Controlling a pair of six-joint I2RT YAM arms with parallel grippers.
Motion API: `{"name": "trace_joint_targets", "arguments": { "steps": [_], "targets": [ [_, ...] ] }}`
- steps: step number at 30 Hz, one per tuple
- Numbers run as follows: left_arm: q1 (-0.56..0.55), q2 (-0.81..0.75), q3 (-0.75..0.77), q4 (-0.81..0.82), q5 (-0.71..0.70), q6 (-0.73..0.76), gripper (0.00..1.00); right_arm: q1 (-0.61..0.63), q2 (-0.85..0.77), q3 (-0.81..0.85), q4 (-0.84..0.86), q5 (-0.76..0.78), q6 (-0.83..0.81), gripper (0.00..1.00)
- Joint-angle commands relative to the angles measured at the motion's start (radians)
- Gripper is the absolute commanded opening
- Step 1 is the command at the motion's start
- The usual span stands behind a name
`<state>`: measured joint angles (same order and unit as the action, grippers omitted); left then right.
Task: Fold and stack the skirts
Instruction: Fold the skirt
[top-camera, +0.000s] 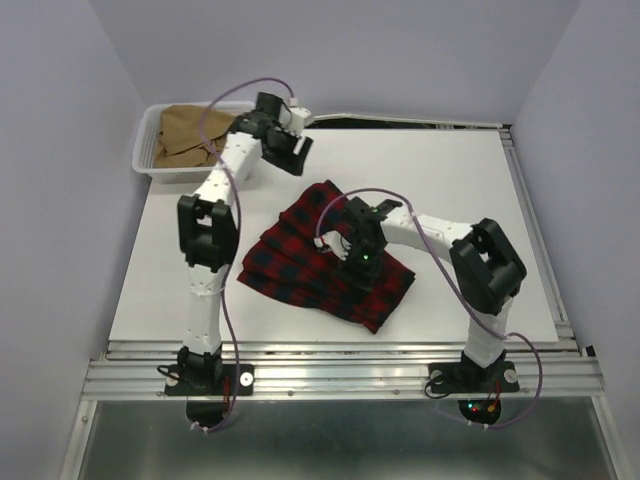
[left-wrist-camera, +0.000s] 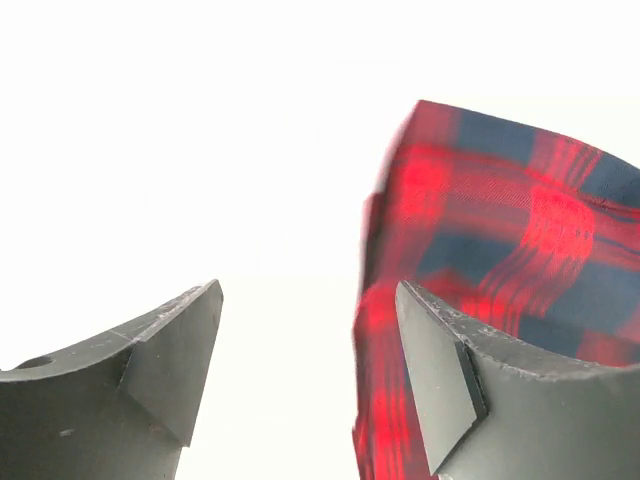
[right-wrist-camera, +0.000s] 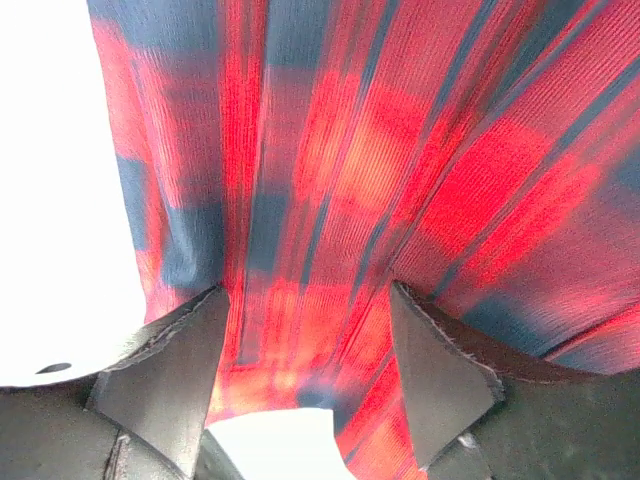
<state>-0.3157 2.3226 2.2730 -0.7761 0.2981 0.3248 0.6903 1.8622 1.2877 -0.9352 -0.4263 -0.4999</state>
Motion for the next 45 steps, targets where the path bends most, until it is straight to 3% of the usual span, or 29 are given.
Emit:
{"name": "trace_joint_targets", "arguments": {
  "steps": [1, 7, 12, 21, 26, 31, 34, 38, 45],
  "targets": [
    [0.164, -0.297, -0.104, 0.075, -0.004, -0.088, 0.82, -0.014, 0.005, 0.234, 0.001, -0.178, 0.072, 0.72],
    [0.247, -0.486, -0.326, -0.037, 0.081, -0.059, 0.77, -0.066, -0.012, 0.407, 0.039, -0.043, -0.008, 0.74],
    [0.247, -0.586, -0.544, -0.035, 0.151, -0.021, 0.72, -0.066, 0.165, 0.507, 0.068, 0.073, -0.081, 0.67],
    [0.201, -0.687, -0.696, -0.032, 0.223, 0.138, 0.69, -0.078, 0.356, 0.559, 0.21, 0.173, -0.022, 0.6],
    [0.047, -0.791, -0.829, 0.021, 0.034, 0.258, 0.69, -0.185, 0.361, 0.483, 0.207, 0.187, 0.035, 0.58],
    [-0.111, -0.968, -1.062, 0.239, -0.134, 0.431, 0.75, -0.264, 0.229, 0.161, 0.211, 0.248, 0.027, 0.58],
    [-0.215, -1.025, -1.151, 0.317, -0.136, 0.546, 0.78, -0.264, 0.144, 0.04, 0.182, 0.25, 0.073, 0.59],
    [-0.325, -1.15, -1.253, 0.397, -0.041, 0.696, 0.84, -0.264, 0.078, 0.053, 0.073, 0.161, 0.087, 0.64],
    [-0.687, -1.325, -1.552, 0.699, -0.191, 0.905, 0.92, -0.264, -0.035, 0.209, -0.031, -0.008, 0.046, 0.68]
  ]
}}
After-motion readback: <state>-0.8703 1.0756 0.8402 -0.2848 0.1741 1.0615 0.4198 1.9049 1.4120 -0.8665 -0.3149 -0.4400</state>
